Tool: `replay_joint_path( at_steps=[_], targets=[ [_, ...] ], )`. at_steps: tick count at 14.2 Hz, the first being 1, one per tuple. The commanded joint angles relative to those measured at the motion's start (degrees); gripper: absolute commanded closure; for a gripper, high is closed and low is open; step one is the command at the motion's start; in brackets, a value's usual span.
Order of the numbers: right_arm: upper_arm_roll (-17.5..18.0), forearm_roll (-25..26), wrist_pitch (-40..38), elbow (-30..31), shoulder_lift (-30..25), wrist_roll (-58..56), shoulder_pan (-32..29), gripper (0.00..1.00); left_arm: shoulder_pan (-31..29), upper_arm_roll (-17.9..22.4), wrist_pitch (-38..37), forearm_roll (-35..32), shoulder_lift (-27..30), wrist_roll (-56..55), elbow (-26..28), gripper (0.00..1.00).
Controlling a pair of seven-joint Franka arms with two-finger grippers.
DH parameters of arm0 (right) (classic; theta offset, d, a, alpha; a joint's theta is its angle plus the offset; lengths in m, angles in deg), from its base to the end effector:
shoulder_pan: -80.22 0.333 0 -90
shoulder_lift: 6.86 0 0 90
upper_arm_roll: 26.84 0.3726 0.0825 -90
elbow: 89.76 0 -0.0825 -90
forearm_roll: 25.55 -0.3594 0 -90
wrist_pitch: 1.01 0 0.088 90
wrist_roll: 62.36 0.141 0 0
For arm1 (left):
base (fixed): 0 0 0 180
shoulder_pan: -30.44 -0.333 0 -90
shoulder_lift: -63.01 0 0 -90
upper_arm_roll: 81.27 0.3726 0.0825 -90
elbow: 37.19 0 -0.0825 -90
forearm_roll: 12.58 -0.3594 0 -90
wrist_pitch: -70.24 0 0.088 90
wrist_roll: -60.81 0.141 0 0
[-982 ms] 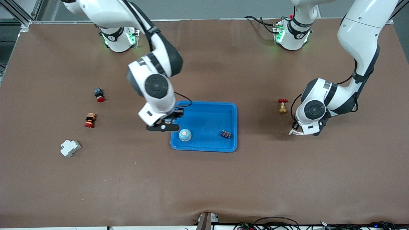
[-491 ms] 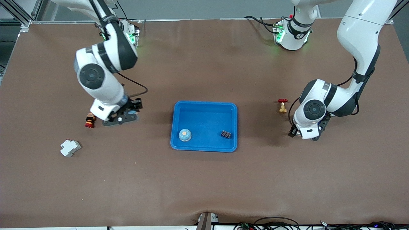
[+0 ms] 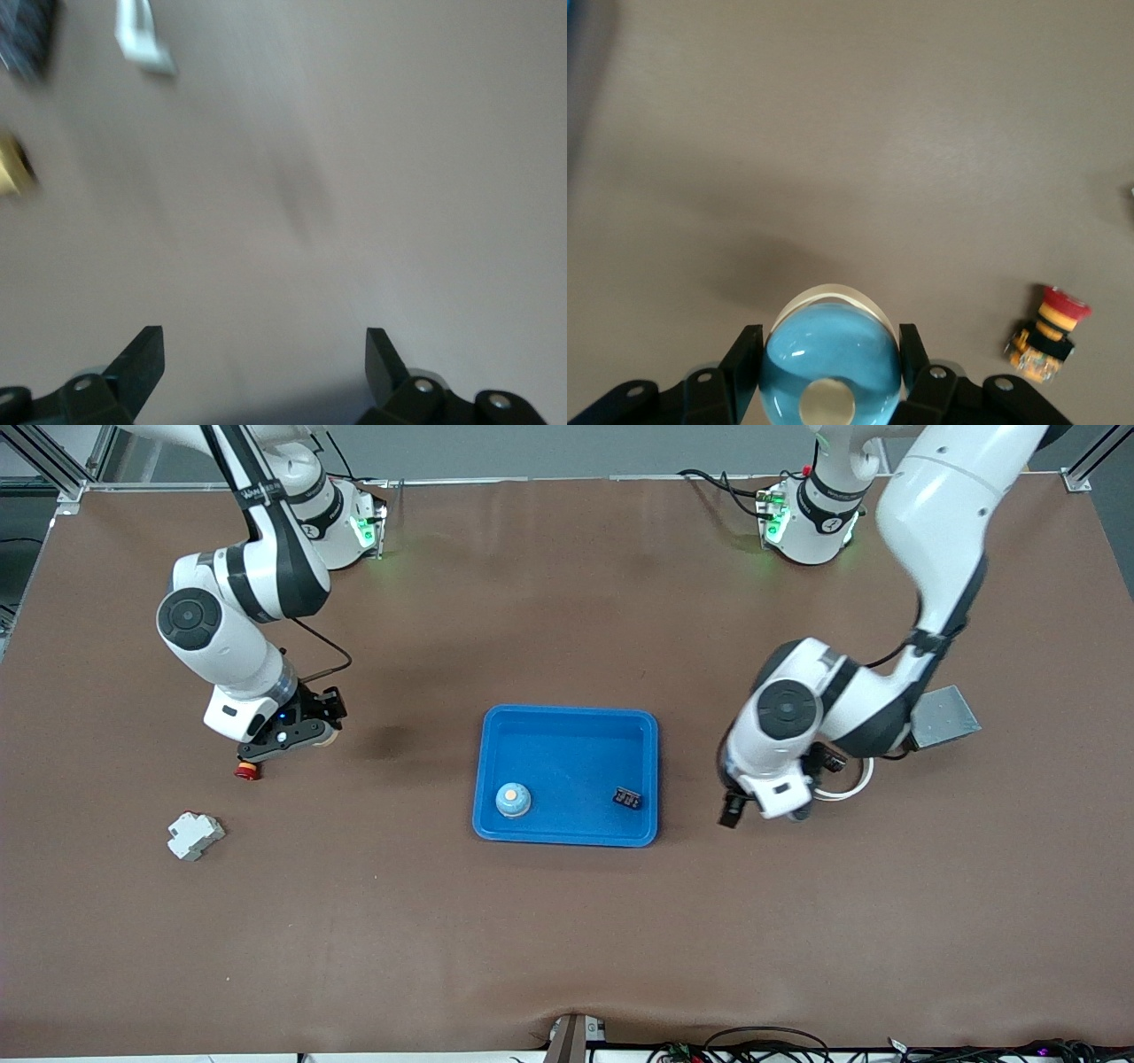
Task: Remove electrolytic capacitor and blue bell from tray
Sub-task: 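Lower the bell with the right gripper while the left gripper grasps a capacitor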
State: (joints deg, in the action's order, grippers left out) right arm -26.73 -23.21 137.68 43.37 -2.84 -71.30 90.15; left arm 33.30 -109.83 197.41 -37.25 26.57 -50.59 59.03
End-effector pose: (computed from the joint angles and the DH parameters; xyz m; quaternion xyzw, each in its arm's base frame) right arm 0.4976 0.0870 0.3529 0.9835 0.1798 0.0136 0.0135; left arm 0.6227 -0.2953 0.2922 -0.8209 -0.5704 -0.0250 0.0075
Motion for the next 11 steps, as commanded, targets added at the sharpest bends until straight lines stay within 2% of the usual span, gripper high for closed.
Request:
replay_joint_path(
  at_steps=[1, 4, 7, 11],
  targets=[
    [0.94, -0.76, 5.18, 3.64, -0.16, -6.25, -4.2, 1.0, 4.07, 0.34, 0.17, 0.23, -6.96, -4.26, -9.45, 0.0],
    [0.94, -0.76, 8.69, 3.64, 3.18, -11.34, -7.8, 1.0, 7.41, 0.78, 4.47, 0.05, -9.78, -9.86, -12.54, 0.0],
    [1.03, -0.76, 16.41, 3.99, 9.15, -14.87, -10.62, 1.0, 12.07, 4.2, 8.26, 0.14, -11.1, -13.58, -12.64, 0.0],
    [1.29, -0.93, 21.53, 3.99, 14.79, -15.59, -12.29, 1.0, 16.38, 7.02, 8.53, -0.12, -13.39, -17.26, -12.55, 0.09]
  ],
)
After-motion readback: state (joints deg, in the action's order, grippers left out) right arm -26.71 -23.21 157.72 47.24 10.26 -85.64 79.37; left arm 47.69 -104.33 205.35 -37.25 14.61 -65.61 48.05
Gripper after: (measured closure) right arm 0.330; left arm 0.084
